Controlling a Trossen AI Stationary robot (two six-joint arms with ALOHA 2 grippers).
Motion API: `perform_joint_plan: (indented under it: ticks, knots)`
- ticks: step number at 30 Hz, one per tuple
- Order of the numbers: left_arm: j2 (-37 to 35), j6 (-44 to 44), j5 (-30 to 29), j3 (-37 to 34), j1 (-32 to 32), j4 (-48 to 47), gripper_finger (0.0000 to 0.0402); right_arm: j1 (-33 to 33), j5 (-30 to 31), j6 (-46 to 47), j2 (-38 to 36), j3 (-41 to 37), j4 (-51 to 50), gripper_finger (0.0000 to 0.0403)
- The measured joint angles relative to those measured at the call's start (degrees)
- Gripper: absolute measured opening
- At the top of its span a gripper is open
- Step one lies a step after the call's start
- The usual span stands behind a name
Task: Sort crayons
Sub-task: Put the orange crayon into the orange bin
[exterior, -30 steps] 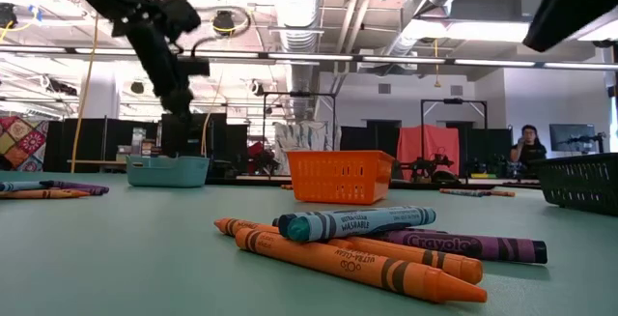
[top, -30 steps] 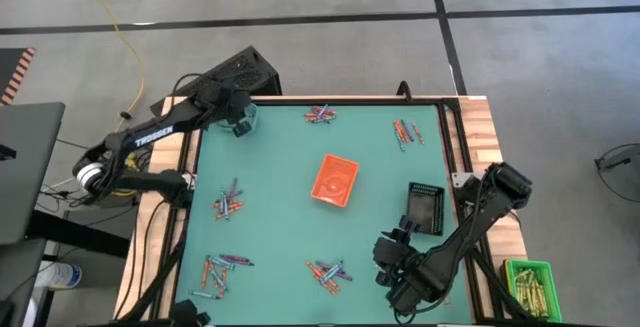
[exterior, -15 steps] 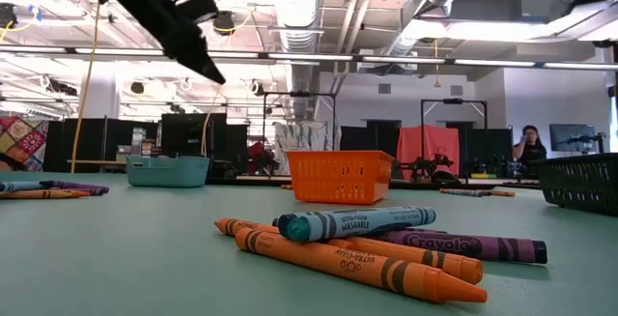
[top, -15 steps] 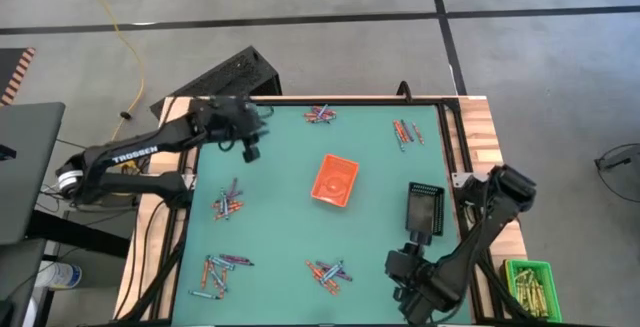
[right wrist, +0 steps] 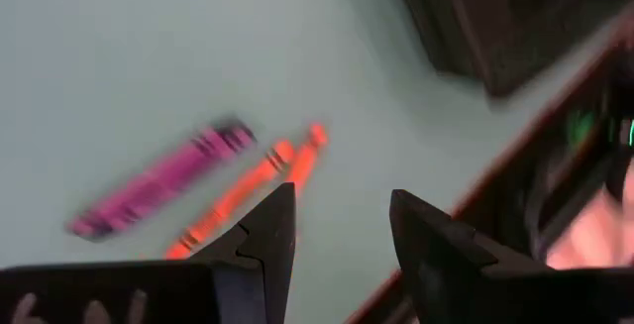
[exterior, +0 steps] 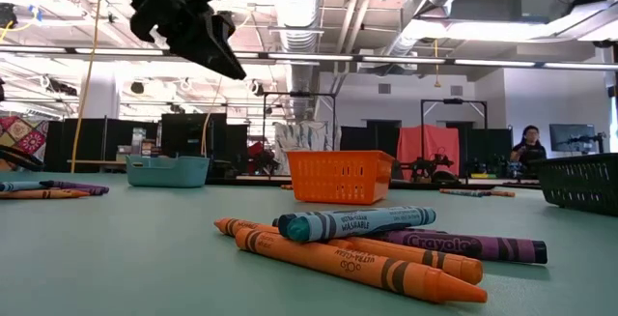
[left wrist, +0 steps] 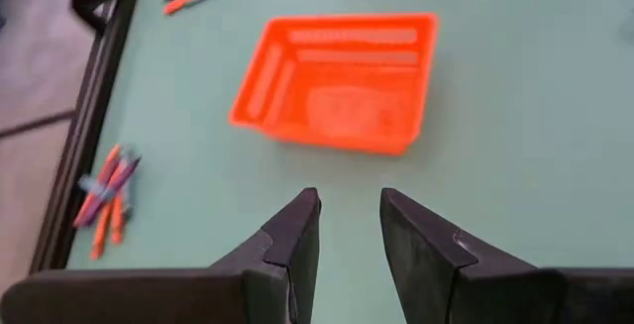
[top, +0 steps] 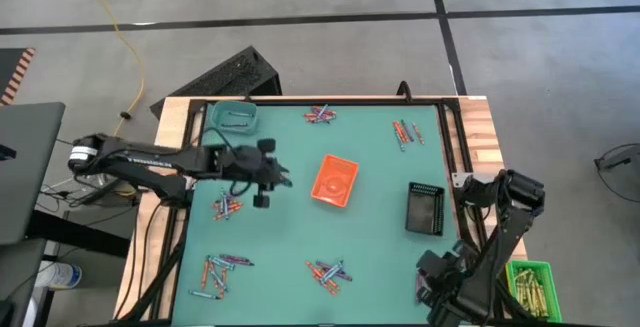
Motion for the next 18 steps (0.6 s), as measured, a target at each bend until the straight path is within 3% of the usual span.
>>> perform_joint_plan:
  ticks: [7, 18]
  knots:
    - [5.48, 1.32, -2.97, 0.0, -5.8, 8.2, 0.01, 1.98, -3.74, 5.61, 0.04, -6.52, 7.74, 0.0175]
    - [8.71, 0.69, -3.19, 0.0, -7.74, 11.71, 0.01, 1.73, -3.68, 5.85, 0.04, -11.26, 17.21, 0.0175]
